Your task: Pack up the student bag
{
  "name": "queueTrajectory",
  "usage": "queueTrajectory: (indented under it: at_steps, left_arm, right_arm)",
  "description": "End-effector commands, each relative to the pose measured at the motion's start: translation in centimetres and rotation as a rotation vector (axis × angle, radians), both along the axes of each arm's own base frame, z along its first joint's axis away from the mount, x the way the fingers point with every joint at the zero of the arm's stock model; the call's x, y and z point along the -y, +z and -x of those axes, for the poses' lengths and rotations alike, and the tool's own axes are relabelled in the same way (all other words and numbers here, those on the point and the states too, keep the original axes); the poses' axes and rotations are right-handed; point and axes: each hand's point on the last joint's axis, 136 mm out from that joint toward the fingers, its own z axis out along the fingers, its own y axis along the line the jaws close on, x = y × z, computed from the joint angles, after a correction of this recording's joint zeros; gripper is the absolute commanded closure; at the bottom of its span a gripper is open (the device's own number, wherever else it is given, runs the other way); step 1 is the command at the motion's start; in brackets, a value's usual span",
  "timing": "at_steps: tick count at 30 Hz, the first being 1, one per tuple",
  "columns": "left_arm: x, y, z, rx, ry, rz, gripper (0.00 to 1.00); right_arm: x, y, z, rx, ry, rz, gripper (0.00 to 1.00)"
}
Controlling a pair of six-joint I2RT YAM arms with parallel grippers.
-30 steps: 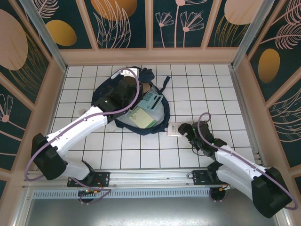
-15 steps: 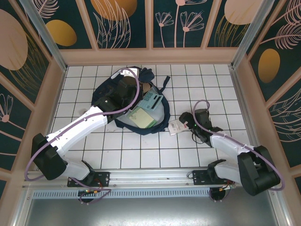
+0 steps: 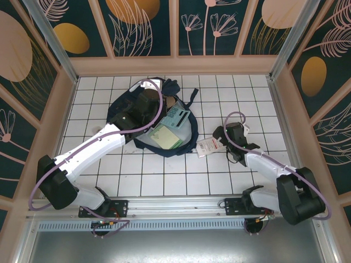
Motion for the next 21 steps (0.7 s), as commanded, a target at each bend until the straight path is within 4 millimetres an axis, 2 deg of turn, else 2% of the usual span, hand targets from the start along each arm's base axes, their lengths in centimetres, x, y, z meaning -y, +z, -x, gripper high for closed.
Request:
queueTrajectory:
  at_steps: [1,5,9,17,21]
  left_arm:
    - [0.0,3.5,-0.4,0.099,0.017,0.090,0.94]
    - [0.0,3.6,-0.4,0.101,0.017,0.091,0.94]
    - [-0.1,3.7,-0.2,0.103,0.018,0.092,0.94]
    - [-0.4,3.8,-0.1,0.107,0.026,0.089,0.94]
    - [-0.5,3.7,-0.1,0.105,0.025,0.087,0.94]
  right_arm:
    - [1.8,-0.7,-0.5,-0.036,-0.045,0.086,0.01]
    - [1.5,-2.5,-1.2,-0.090,-0.044,0.098,0.01]
    - [0.0,-3.5,-2.3,-0.100,-0.008,0.054,0.01]
    - [-6.1,-0.1,-5.0,0.048,0.172,0.001,0.01]
    - [-8.0,0.3,-6.3,0.062,0.237,-0.013,0.01]
